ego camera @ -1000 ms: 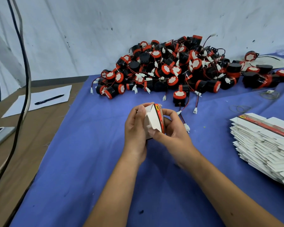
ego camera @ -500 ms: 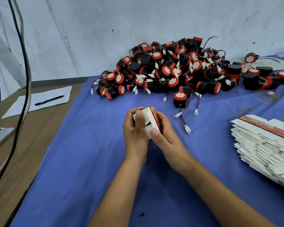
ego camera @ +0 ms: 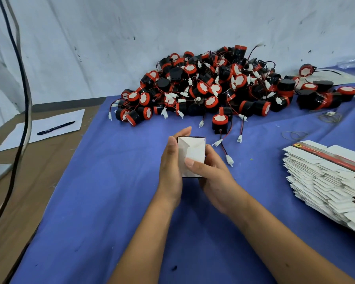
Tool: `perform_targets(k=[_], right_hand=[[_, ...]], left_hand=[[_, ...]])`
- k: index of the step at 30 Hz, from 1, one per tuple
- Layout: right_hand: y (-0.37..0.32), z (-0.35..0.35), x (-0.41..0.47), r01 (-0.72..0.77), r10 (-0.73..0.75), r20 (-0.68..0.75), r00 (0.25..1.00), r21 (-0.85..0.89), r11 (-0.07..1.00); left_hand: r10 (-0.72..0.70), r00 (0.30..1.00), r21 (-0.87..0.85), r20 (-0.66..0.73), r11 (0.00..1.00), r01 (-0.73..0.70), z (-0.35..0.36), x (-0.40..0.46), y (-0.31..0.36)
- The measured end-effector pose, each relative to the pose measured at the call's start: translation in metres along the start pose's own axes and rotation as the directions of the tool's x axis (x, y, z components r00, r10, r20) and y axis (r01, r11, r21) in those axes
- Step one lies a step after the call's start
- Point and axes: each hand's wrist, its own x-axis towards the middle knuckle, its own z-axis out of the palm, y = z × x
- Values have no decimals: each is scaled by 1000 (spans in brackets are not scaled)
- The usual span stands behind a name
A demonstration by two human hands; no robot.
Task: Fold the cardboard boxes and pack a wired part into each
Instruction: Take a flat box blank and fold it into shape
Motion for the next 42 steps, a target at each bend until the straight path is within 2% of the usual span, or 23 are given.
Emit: perform_targets(k=[4,7,10,14,17,19,21,23,24,27,29,31,34,38,42], right_hand=[[-6,0,1,-61,64,68,996,-42,997],[-8,1,4,-15,16,5,1000,-204,979],[-4,2,4,21,-15,31,999,-219,976],[-2,-2,5,4,2,48,999,-118,993],[-1,1,4,3,4,53,999,-126,992],[-1,4,4,28,-26,12,1000,-133,991],[0,4,3,39,-43,-26,999,-123,992],[0,3,3,39,-49,-72,996,-132,990],[0,2,3,39,-53,-95,994,-141,989],[0,0,5,43,-55,-71,996,-158,987],[1,0,6,40,-58,-75,995,-215,976],[2,-1,7,50,-83,-111,990,-265,963],[1,-3,8,49,-75,-91,993,-268,962],[-7,-9,5,11,-15,-15,1000,-214,977],[-9,-9,6,68,-82,-37,996,-282,957]], left_hand=[[-4,999,-23,-53,1000,3,-7,4,1],[53,995,-25,-88,998,-56,-12,8,1],[70,993,-3,-91,997,-71,-11,9,1],[225,962,189,-153,962,-195,-6,8,-3],[361,915,363,-180,889,-280,-4,5,-7],[381,908,403,-173,869,-288,-3,4,-7],[357,922,354,-152,890,-287,-4,6,-5],[310,939,231,-150,934,-271,-6,8,-5],[252,955,171,-154,959,-225,-8,9,-5],[-47,995,20,-87,999,49,-12,7,-1],[-126,992,12,2,992,126,-12,5,-2],[-63,998,96,12,993,62,-6,4,-2],[45,999,223,-24,974,-39,-1,7,-5],[30,998,205,-55,979,-18,-9,10,-9],[62,998,223,-23,973,-56,-10,11,-9]])
